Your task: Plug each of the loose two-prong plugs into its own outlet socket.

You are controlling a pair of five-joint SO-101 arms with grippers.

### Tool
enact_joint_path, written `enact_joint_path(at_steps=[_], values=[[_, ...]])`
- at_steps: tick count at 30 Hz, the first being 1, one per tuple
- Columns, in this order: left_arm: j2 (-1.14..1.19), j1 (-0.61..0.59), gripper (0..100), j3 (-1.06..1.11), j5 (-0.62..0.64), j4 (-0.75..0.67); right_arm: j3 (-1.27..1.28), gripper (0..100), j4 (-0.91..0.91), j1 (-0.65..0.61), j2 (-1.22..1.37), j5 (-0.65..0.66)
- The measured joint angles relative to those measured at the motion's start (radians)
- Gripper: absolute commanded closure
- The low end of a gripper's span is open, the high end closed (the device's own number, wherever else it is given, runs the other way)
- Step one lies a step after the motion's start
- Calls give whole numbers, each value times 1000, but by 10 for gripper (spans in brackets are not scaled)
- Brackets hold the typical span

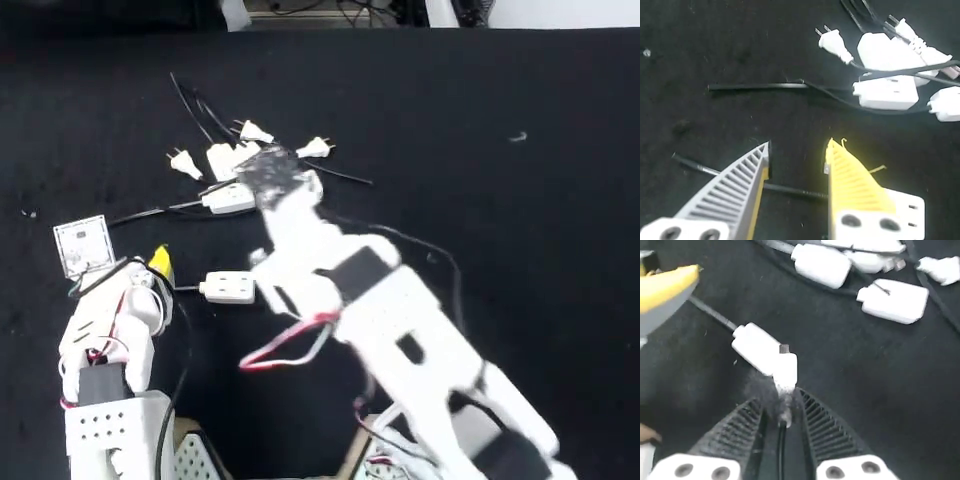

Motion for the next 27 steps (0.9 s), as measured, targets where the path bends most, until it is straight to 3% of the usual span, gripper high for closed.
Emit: enact_joint_path(at_steps=[11, 27], values=[[0, 0, 809, 6, 3, -14, -170, 988, 32, -15, 384, -143], [0, 0, 809, 6, 3, -14, -272, 988, 89, -18, 436, -206]])
